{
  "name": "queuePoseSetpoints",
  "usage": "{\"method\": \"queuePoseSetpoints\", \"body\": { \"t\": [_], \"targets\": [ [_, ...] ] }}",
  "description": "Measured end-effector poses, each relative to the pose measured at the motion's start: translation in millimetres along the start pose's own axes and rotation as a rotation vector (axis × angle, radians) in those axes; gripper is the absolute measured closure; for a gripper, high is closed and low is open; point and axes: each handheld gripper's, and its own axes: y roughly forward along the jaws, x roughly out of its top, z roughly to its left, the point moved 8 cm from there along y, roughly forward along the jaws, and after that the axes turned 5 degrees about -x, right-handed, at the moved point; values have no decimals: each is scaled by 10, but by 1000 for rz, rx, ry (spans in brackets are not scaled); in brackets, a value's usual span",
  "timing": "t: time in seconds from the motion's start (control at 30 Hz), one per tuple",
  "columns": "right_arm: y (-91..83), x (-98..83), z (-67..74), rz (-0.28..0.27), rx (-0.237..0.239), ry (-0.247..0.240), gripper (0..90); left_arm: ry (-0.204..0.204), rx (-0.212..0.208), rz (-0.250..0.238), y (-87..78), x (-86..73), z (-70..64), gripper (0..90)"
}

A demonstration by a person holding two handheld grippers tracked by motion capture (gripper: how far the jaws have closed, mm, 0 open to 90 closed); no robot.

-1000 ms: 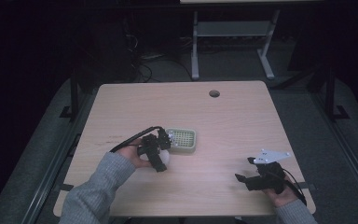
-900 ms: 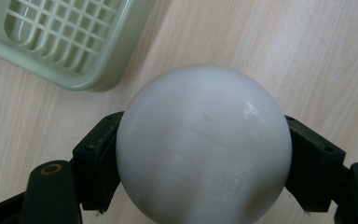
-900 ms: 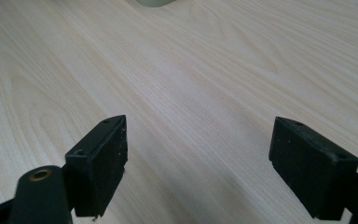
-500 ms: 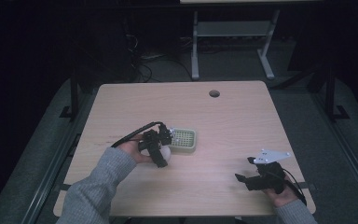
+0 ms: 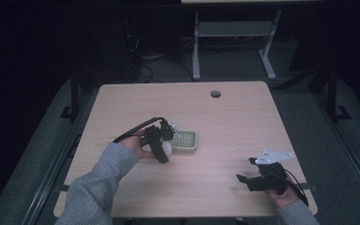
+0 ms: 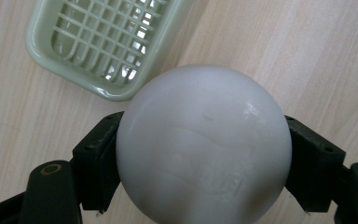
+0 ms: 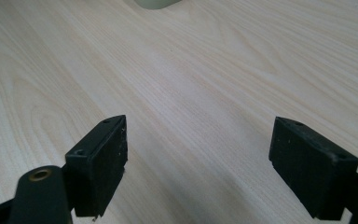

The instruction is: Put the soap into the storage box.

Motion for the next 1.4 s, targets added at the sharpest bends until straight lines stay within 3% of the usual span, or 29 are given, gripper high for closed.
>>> {"method": "queuePoseSetpoints", "body": {
  "t": [1.07,1.4],
  "targets": [
    [-9,5,3,-1,7,3,187,39,33,23,-69,332,149,231],
    [-9,14,2,-7,7,2,187,28,35,17,-82,405,210,231]
  ]
}}
